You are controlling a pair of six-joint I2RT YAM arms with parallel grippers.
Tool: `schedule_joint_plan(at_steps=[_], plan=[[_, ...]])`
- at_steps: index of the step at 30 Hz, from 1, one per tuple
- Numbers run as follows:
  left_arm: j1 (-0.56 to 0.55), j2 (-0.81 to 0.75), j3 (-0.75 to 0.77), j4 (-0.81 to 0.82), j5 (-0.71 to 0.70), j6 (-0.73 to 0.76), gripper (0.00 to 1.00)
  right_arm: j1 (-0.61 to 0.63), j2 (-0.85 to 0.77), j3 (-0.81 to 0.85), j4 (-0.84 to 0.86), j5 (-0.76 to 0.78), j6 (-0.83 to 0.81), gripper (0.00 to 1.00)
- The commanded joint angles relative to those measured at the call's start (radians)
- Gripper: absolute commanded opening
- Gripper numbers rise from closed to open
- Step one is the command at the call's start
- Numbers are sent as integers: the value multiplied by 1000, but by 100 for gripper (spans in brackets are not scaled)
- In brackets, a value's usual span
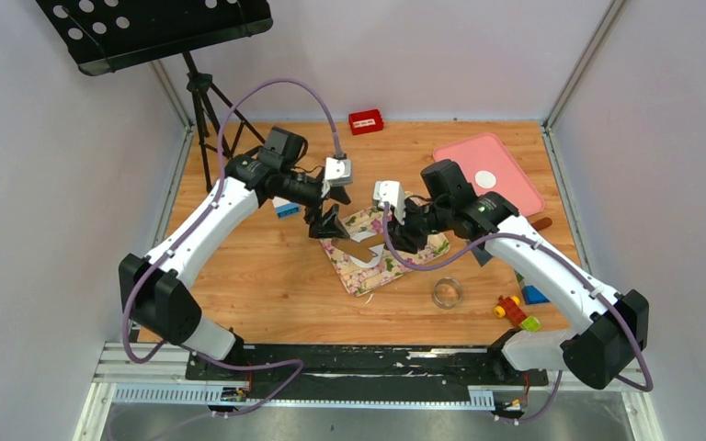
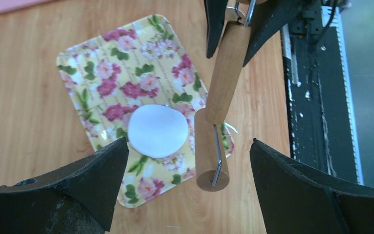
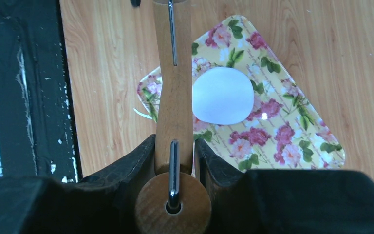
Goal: Roll out the dumpling wrappers from the dough
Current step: Flatten out the dough on the work surface.
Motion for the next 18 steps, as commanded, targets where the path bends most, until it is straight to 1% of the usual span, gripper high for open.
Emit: schedule_joint_plan(at_steps=[1, 3, 7, 10, 12, 14, 16, 18], plan=[[-37, 48, 31, -144, 70, 109, 99, -12, -8, 30, 81, -121, 45, 0], [-55, 74, 53, -194, 86, 142, 96, -20, -4, 26, 86, -123, 52, 0], [-86, 92, 59, -202, 46, 146, 84, -34, 2, 24, 91, -142, 66, 0], [-99, 97, 57, -190, 7, 131, 69, -39, 2, 27, 93, -137, 72, 0], [-100, 97, 50, -165, -9, 112, 57, -39, 3, 27, 95, -137, 73, 0], [-103, 95, 41, -141, -23, 93, 51, -39, 6, 27, 95, -139, 75, 0], [-108, 93, 30, -114, -49, 65, 36, -39, 7, 28, 95, -141, 76, 0], [-114, 92, 21, -94, -81, 53, 26, -40, 6, 32, 95, -142, 79, 0]])
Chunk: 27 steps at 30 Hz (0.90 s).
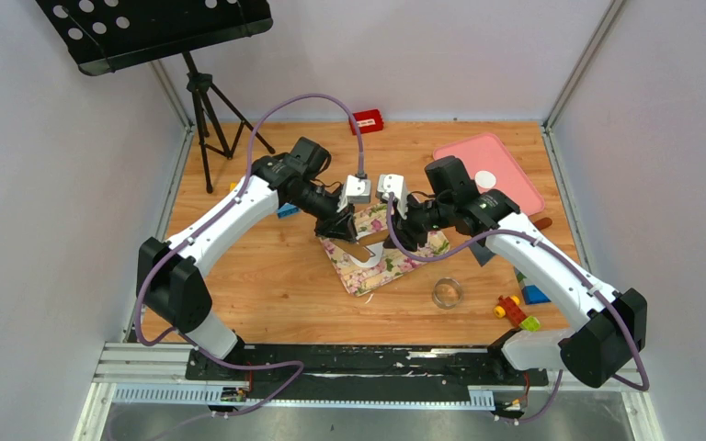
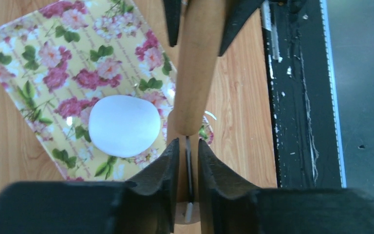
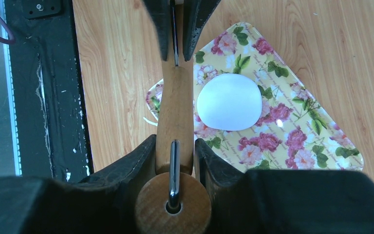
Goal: Roll out the dumpling wrappers from the dough
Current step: Flatten out the dough on the work surface.
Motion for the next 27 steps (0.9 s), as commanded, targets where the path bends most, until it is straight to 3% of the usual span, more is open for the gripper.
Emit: schedule_joint_plan(at_steps=[1, 4, 8, 11, 14, 21, 27], plan=[[-13, -14, -2, 71, -66, -42, 19, -3, -6, 34, 69, -55, 17, 0], [-15, -22, -17, 106, -104, -68, 0, -5, -11, 40, 69, -63, 27, 0], [-17, -33, -31, 133, -119, -82, 0, -23, -18, 55, 69, -103, 50, 2], [-16, -39, -40, 152, -110, -96, 0, -38, -27, 58, 72, -154, 64, 30], [-16, -43, -45, 168, -94, -112, 0, -47, -36, 48, 85, -203, 72, 42], [-16, -36, -44, 182, -66, -124, 0, -49, -27, 14, 109, -278, 64, 47], [-16, -36, -46, 189, -53, -132, 0, -48, -2, 2, 109, -285, 44, 44]])
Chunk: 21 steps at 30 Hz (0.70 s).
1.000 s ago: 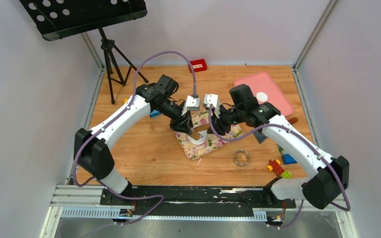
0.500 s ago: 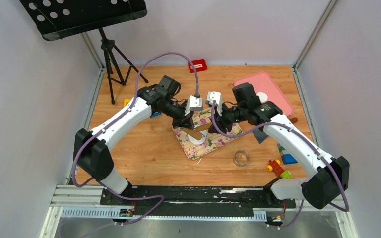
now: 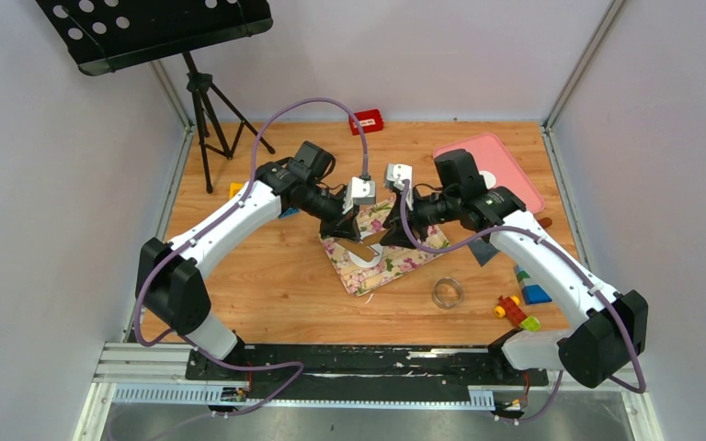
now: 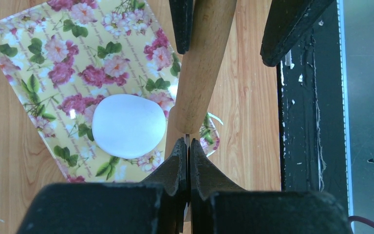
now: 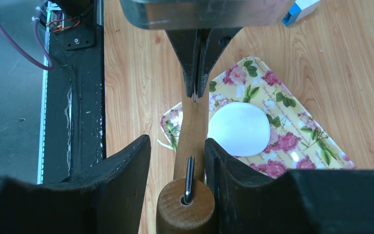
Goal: Roll out the dumpling wrappers from the dough
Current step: Flatten out the dough on the work surface.
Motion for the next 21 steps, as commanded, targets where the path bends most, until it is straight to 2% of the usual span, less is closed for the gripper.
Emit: schedule_joint_plan(at_steps=[1, 21], plan=[[3, -25, 4, 67, 19, -29, 0, 9, 0, -3, 39, -104, -20, 43], [4, -16, 1, 74, 12, -32, 0, 23, -2, -26, -4, 10, -110, 50]])
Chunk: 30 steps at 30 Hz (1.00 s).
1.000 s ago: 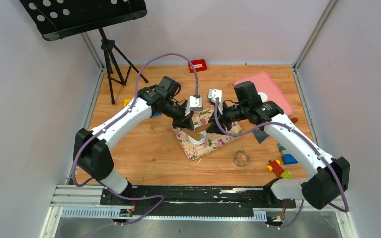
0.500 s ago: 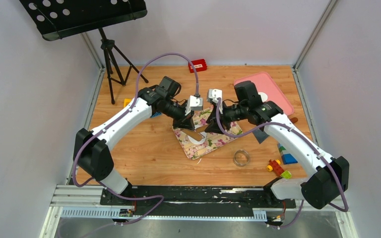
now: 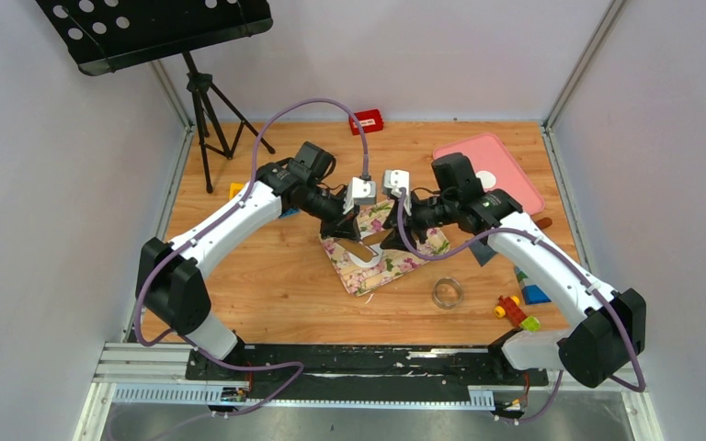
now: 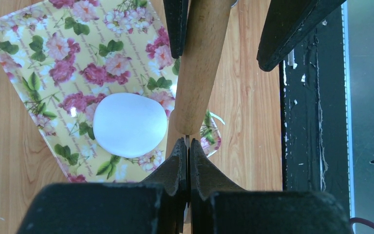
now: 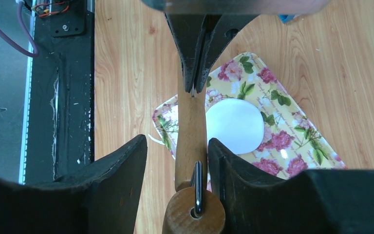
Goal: Roll out the dumpling wrappers from the dough
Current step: Flatten out the dough on the work surface.
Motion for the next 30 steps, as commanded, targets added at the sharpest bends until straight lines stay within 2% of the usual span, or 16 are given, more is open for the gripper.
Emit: schedule_joint_plan(at_steps=[1, 4, 5, 7, 10, 11, 14, 15, 17, 22, 26, 30], plan=[[4, -17, 7, 61, 20, -21, 0, 14, -9, 2, -23, -3, -49, 50], [4, -18, 5, 62, 20, -21, 0, 16, -14, -2, -27, -9, -53, 49], [4, -17, 5, 61, 19, -21, 0, 18, -10, -1, -27, -11, -52, 45], [4, -17, 6, 62, 21, -25, 0, 27, -1, 4, -35, -5, -55, 30], [4, -17, 7, 64, 22, -27, 0, 41, 11, 7, -38, 21, -59, 1], [4, -18, 6, 66, 21, -28, 0, 43, 11, 8, -39, 23, -65, 0], [3, -20, 3, 70, 18, -28, 0, 52, 10, 12, -55, 36, -80, 0], [3, -20, 3, 72, 18, -28, 0, 57, 12, 21, -76, 42, -95, 5], [4, -20, 2, 72, 17, -30, 0, 62, 16, 36, -108, 48, -111, 24], [4, -21, 2, 74, 17, -30, 0, 70, 20, 32, -120, 84, -128, 31], [4, -22, 0, 75, 16, -29, 0, 73, 14, 33, -120, 114, -142, 45], [4, -19, 0, 75, 18, -27, 0, 73, -7, 29, -121, 116, -148, 49]])
